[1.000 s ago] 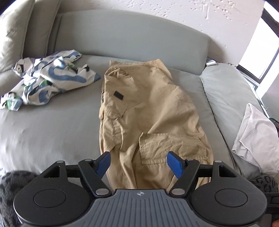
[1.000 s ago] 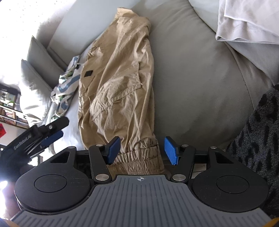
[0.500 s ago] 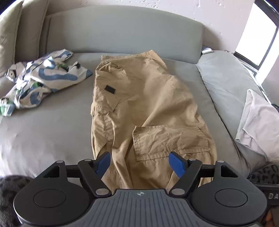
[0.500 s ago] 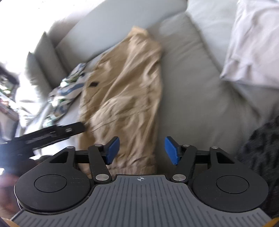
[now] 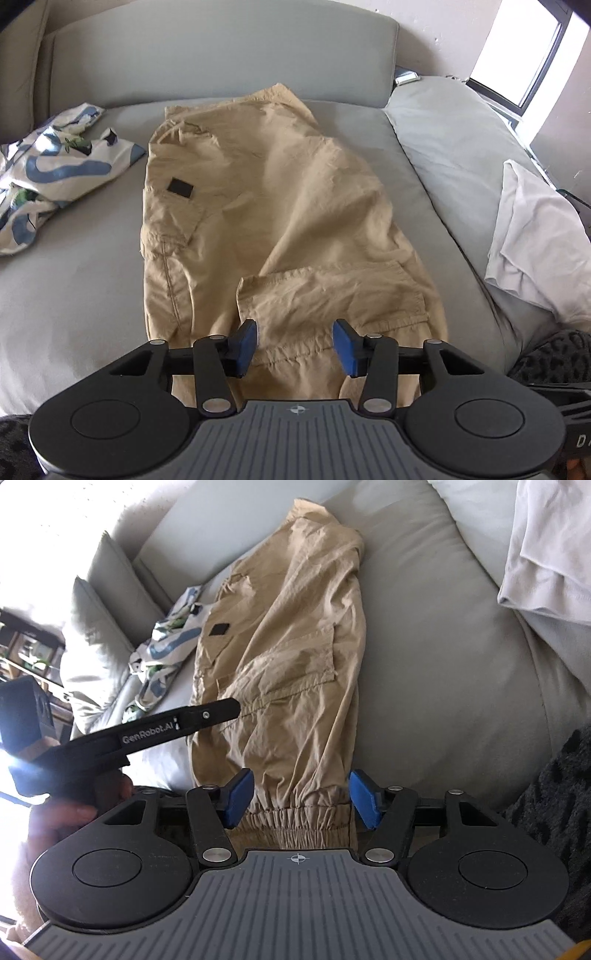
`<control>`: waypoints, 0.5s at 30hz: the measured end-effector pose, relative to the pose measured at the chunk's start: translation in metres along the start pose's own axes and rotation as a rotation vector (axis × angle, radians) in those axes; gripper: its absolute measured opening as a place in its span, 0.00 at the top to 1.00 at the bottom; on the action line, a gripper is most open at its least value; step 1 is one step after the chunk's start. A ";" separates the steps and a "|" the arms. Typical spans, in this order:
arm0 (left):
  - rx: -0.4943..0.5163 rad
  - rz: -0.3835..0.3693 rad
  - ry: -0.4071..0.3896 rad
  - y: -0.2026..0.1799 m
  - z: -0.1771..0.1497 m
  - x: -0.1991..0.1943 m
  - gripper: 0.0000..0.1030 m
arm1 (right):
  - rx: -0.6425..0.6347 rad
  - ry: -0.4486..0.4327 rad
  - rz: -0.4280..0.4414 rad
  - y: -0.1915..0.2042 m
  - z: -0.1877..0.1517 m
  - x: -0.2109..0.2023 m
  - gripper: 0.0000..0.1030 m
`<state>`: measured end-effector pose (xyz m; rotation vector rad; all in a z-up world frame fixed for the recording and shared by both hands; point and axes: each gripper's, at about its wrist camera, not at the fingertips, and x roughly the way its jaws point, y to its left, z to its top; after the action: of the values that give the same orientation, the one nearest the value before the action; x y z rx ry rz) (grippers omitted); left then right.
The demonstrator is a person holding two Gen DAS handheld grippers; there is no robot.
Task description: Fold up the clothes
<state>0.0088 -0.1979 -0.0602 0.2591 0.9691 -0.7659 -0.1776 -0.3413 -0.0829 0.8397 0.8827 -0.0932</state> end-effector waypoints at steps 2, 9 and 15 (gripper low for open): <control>0.008 0.008 -0.004 0.003 0.001 -0.004 0.57 | -0.014 -0.008 -0.011 -0.002 0.002 -0.003 0.38; 0.007 -0.024 0.002 0.018 0.008 -0.007 0.62 | -0.068 0.012 -0.008 -0.023 0.011 -0.008 0.39; 0.018 -0.067 0.023 0.014 0.021 0.019 0.69 | -0.076 0.058 0.063 -0.031 0.009 0.005 0.39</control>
<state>0.0380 -0.2075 -0.0655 0.2526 0.9968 -0.8346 -0.1807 -0.3673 -0.1020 0.8019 0.9076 0.0199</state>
